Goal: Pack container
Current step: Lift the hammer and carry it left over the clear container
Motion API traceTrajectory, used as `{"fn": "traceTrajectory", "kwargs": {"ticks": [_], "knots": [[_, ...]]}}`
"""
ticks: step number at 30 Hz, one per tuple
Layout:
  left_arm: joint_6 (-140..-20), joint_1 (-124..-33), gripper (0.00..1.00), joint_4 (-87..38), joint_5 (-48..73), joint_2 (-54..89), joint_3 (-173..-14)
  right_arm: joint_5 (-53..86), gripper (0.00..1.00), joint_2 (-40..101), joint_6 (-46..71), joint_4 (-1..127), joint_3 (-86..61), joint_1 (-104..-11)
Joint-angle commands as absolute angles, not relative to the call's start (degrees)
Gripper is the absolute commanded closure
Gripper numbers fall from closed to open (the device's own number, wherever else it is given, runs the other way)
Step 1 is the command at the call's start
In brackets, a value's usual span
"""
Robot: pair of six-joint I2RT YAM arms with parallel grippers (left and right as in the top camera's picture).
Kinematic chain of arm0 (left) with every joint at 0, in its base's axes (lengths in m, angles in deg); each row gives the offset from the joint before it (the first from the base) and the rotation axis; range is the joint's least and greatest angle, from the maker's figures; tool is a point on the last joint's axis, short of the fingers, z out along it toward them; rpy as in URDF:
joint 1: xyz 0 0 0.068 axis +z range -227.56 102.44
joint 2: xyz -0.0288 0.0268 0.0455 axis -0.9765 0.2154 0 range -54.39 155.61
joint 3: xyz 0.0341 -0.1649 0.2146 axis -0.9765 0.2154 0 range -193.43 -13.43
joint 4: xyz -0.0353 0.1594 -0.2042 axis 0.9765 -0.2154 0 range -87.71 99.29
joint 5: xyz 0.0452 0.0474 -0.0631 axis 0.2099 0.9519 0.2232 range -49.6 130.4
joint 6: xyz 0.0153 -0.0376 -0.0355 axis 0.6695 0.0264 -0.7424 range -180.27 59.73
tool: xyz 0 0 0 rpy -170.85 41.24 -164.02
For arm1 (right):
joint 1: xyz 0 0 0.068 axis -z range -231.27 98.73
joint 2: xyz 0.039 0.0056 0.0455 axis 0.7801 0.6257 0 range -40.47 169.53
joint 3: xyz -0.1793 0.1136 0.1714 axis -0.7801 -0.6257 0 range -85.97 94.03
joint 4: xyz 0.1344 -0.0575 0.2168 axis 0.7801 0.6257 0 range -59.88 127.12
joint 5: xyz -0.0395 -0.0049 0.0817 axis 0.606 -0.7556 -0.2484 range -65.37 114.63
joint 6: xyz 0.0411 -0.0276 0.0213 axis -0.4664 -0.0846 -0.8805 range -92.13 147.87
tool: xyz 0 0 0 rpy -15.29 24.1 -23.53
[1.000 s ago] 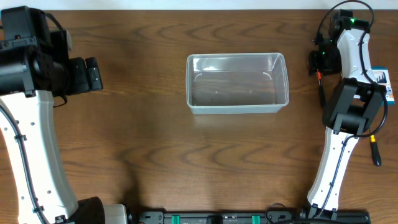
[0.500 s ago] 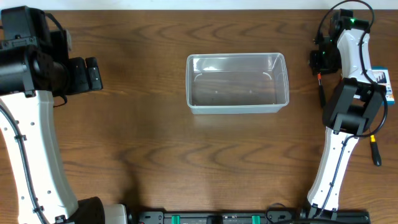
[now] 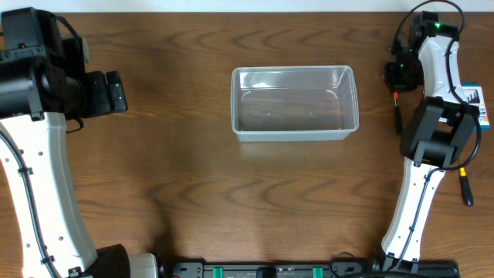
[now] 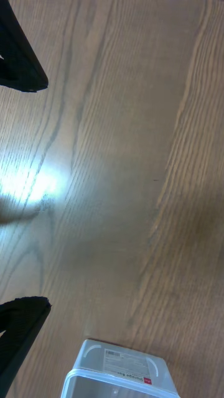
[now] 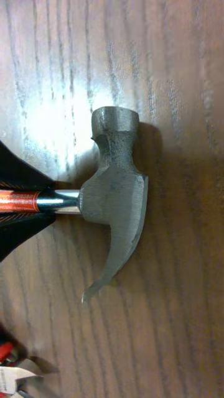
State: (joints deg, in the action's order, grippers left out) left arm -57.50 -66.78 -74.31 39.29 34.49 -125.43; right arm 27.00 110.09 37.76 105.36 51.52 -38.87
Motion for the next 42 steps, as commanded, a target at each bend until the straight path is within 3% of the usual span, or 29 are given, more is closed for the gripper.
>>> {"fn": "traceTrajectory", "kwargs": {"ticks": [1,4,20,33,42], "knots": [[-58.03,-66.6,0.02,-74.33,39.34,34.73,-126.52,27.86,0.94,111.66,37.82,106.57,54.71,-38.93],[-58.03,-66.6,0.02,-74.2,39.34,34.73,-126.52,27.83,0.99,111.66,38.24,108.34,57.42,-38.93],[-58.03,-66.6,0.02,-73.72,39.34,34.73,-126.52,25.06,0.99,109.78,46.54,126.5,81.77,-43.76],[-58.01,-66.6,0.02,-73.48,39.34,34.73,-126.52,19.83,0.99,98.63,61.14,127.42,82.41,-58.78],[-58.03,-66.6,0.02,-73.56,39.36,34.73,-126.52,19.88,0.99,98.07,62.26,127.42,81.95,-66.95]]}}
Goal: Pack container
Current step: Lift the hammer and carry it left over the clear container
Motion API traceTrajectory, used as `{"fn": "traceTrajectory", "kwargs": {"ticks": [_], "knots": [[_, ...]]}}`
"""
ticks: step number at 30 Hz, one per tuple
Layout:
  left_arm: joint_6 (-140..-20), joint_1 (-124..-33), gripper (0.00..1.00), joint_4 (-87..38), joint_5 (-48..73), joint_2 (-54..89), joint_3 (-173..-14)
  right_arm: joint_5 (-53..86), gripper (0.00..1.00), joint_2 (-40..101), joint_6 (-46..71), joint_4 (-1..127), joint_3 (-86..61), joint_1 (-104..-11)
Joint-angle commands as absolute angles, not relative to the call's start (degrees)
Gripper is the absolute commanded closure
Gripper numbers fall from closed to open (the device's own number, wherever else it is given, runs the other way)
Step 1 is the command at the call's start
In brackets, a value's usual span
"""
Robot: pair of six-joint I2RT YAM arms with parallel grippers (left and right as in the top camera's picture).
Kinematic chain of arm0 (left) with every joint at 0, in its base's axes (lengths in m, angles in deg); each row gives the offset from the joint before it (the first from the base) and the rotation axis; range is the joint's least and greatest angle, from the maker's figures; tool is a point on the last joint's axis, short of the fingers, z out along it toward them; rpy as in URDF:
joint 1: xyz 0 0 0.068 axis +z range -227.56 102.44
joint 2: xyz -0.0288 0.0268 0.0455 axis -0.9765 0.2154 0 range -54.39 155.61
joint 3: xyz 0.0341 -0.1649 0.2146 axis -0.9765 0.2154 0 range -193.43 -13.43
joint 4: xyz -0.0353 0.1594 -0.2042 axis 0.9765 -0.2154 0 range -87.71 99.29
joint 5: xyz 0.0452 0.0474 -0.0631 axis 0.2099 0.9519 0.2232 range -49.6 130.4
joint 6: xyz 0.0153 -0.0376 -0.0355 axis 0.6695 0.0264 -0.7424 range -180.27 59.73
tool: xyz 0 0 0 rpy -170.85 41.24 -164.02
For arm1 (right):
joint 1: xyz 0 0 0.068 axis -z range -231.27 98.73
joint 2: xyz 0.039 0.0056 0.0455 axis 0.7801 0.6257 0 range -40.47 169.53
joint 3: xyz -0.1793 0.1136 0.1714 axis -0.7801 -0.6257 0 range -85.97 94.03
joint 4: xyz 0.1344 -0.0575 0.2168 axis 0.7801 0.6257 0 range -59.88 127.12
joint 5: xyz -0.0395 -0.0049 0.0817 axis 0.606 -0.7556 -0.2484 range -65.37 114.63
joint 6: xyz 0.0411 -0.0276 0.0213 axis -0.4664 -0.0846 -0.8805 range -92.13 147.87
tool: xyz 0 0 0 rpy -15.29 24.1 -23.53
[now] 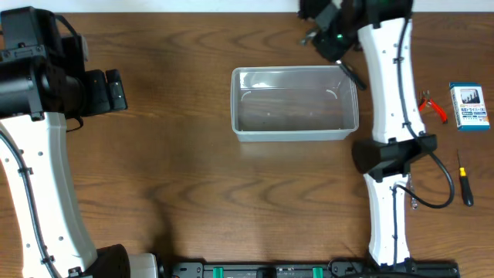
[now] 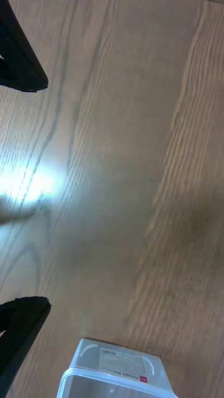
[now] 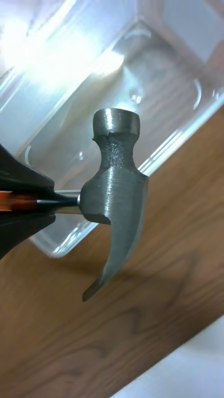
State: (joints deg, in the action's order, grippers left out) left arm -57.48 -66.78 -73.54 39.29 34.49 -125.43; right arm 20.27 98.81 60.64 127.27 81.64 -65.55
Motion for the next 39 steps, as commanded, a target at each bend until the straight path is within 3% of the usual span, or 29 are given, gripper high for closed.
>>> {"fn": "traceTrajectory", "kwargs": {"ticks": [1,13,32,39], "knots": [[-58.03,-66.6,0.02,-73.56,39.34,34.73,-126.52,19.88,0.99,98.07,62.26,127.42,81.95,-67.43],[-58.03,-66.6,0.02,-73.56,39.34,34.73,-126.52,19.86,0.99,98.07,61.78,127.44,80.03,-71.13],[-58.03,-66.6,0.02,-73.54,39.34,34.73,-126.52,19.88,0.99,98.09,67.85,127.09,63.39,-74.01],[-58.03,-66.6,0.02,-73.54,39.36,34.73,-126.52,19.9,0.94,98.09,68.25,122.59,57.42,-73.99]]}}
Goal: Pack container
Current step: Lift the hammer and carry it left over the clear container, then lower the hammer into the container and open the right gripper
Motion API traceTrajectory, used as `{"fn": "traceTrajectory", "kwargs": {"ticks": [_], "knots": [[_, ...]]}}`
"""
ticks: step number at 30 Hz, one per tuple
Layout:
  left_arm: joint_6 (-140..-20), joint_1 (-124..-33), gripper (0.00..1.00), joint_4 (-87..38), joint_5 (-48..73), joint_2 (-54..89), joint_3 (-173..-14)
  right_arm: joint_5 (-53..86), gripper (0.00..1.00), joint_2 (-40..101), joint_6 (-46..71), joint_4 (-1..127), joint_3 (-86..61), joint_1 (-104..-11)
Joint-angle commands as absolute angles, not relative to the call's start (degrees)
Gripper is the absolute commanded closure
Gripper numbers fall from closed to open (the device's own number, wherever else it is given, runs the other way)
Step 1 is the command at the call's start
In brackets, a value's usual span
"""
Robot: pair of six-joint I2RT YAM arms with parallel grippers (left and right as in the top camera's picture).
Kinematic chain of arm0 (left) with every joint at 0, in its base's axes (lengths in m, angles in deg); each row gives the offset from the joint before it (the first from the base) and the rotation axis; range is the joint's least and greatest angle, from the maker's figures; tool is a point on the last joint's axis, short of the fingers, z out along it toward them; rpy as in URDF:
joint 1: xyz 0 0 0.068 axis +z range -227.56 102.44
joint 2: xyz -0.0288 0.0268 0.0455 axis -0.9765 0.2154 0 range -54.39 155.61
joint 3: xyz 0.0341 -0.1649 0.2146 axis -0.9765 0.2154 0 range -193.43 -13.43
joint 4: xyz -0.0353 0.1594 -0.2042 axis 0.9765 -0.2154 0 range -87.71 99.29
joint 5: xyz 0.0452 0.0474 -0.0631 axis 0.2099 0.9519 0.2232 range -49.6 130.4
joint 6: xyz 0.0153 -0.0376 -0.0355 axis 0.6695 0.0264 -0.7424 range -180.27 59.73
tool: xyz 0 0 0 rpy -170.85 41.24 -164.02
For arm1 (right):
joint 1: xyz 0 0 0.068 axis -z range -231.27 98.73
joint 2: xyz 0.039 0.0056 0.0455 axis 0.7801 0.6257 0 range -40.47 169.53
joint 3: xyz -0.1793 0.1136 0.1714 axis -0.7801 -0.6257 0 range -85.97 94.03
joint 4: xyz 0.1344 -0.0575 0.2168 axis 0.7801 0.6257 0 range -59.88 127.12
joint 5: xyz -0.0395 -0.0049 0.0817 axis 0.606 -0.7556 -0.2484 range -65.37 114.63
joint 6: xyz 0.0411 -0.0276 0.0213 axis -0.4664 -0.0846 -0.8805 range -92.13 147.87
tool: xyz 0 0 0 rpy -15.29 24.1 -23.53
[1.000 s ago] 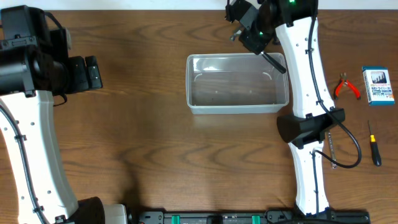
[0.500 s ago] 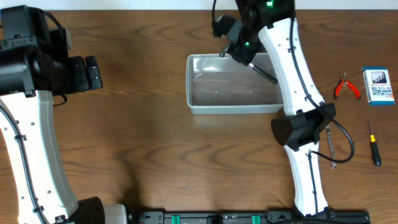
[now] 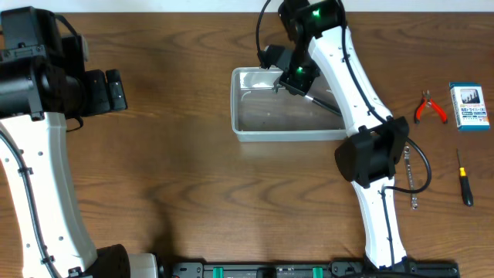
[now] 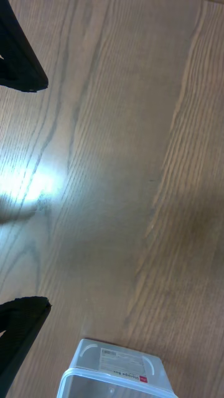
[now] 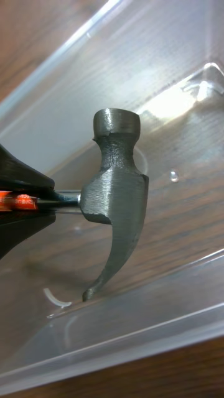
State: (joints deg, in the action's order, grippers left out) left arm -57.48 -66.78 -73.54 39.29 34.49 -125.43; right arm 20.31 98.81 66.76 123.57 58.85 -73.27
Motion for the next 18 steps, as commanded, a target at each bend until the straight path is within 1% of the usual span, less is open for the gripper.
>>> {"fn": "traceTrajectory", "kwargs": {"ticks": [1,18], "knots": [[-58.01,-66.6,0.02,-73.54,39.36,34.73,-126.52,19.88,0.93,98.09,68.25,121.95,56.9,-74.03],[-58.01,-66.6,0.02,-73.56,39.36,34.73,-126.52,14.78,0.91,98.2,68.2,113.47,50.39,-74.65]]}}
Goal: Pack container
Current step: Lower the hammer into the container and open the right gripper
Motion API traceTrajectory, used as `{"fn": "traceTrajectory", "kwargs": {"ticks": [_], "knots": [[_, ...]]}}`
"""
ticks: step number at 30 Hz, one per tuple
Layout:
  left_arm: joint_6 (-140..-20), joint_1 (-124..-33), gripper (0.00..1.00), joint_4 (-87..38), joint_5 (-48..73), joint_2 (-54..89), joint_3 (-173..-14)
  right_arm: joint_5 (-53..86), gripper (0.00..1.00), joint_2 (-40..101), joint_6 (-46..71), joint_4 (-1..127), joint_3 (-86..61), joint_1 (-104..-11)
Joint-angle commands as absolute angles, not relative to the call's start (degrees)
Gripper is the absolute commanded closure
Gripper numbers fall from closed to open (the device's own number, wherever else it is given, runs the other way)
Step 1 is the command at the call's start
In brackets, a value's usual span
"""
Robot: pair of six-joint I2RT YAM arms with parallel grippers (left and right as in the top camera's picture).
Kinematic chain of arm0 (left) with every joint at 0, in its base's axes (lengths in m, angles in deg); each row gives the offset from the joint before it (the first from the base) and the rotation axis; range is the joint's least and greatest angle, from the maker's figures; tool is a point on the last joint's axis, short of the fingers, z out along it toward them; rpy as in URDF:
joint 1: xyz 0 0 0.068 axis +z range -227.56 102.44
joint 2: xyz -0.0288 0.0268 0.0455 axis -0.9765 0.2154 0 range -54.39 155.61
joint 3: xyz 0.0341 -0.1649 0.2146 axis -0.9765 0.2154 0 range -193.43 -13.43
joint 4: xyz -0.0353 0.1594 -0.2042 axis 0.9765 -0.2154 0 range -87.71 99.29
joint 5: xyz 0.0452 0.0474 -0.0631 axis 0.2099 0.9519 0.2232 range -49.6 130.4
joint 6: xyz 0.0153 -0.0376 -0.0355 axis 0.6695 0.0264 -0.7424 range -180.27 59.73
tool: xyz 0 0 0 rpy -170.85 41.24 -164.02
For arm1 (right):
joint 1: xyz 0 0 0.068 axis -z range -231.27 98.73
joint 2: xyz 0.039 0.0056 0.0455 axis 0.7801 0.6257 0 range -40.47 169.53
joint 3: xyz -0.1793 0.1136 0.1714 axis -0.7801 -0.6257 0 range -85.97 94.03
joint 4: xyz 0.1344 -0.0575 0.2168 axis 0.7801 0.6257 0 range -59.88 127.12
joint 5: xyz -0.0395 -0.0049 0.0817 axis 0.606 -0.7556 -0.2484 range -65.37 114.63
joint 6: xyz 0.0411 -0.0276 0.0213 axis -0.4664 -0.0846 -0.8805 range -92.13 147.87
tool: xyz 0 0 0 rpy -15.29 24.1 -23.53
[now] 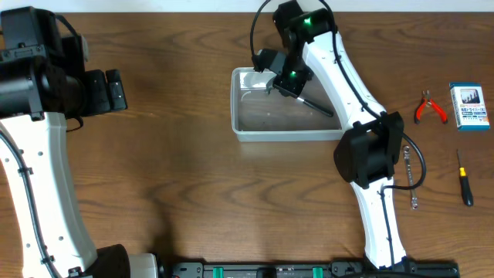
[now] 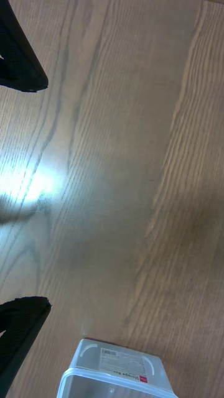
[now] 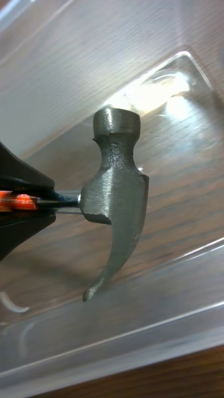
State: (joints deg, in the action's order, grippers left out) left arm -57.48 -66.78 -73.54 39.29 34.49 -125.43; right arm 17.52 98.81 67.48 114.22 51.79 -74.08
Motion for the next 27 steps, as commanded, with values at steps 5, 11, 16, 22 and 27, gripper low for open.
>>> {"fn": "traceTrajectory", "kwargs": {"ticks": [5,11,16,22,27], "knots": [[-58.01,-66.6,0.02,-73.56,39.36,34.73,-126.52,13.87,0.91,98.2,68.25,111.4,46.69,-74.65],[-58.01,-66.6,0.02,-73.56,39.36,34.73,-126.52,13.84,0.9,98.2,68.23,110.3,43.7,-74.65],[-58.01,-66.6,0.02,-73.56,39.38,34.73,-126.52,13.87,0.85,98.2,68.23,109.87,42.41,-74.6],[-58.01,-66.6,0.02,-73.56,39.36,34.73,-126.52,13.87,0.83,98.2,68.23,109.56,42.26,-74.6],[-58.01,-66.6,0.02,-73.56,39.36,34.73,-126.52,13.87,0.81,98.18,68.16,109.61,42.26,-74.6]]}}
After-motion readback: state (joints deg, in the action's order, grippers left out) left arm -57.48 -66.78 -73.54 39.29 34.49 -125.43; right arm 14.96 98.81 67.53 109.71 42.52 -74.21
